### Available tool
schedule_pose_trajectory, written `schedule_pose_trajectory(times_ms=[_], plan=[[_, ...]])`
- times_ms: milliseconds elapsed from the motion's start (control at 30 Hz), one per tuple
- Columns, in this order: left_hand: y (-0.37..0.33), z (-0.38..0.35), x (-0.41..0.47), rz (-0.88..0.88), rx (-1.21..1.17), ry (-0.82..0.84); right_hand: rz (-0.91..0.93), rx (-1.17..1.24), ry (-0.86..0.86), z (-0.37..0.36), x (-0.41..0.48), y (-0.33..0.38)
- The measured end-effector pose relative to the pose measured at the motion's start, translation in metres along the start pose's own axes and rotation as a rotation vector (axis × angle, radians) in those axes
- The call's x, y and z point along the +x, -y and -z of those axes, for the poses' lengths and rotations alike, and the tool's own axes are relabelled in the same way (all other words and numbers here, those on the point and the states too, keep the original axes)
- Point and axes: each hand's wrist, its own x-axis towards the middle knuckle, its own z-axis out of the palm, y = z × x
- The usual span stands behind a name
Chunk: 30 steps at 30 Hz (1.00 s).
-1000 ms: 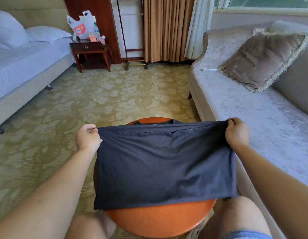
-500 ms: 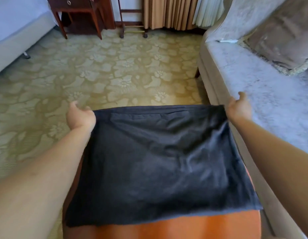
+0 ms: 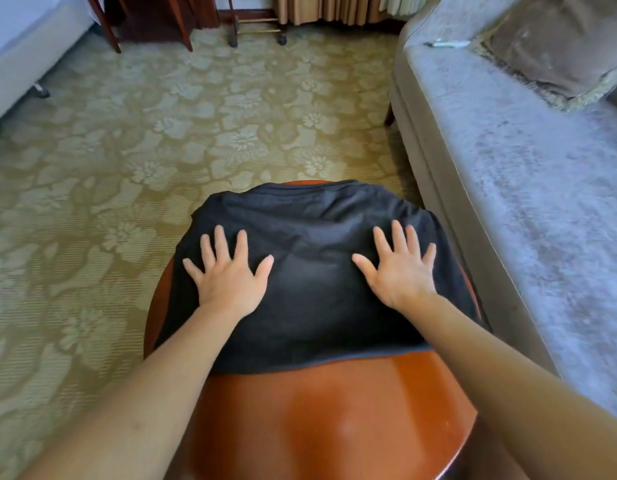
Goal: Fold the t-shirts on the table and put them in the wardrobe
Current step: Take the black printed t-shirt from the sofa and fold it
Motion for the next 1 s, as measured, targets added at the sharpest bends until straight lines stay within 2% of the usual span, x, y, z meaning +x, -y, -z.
schedule_pose_trajectory(times_ms=[133, 433, 633, 700, 833, 933, 1000], plan=[[0.011, -0.009, -0.002, 0.025, 0.017, 0.035, -0.039, -0.023, 0.000, -0.012, -0.005, -0.021], [0.012, -0.011, -0.001, 0.011, -0.034, -0.037, -0.028, -0.030, -0.013, -0.013, -0.003, -0.021], [0.018, -0.013, -0.014, -0.073, -0.301, -0.343, -0.038, -0.030, -0.037, -0.016, -0.010, -0.018], [0.017, -0.014, -0.014, -0.021, -0.275, -0.326, -0.040, -0.036, -0.039, -0.016, -0.012, -0.019], [0.016, -0.014, -0.013, 0.095, -0.162, -0.175, -0.042, -0.039, -0.037, -0.017, -0.018, -0.021], [0.019, -0.007, -0.013, 0.009, -0.135, -0.107, -0.054, -0.036, -0.042, -0.019, -0.023, -0.024], [0.021, 0.000, -0.017, 0.005, -0.167, -0.128, -0.063, -0.037, -0.041, -0.019, -0.025, -0.024]])
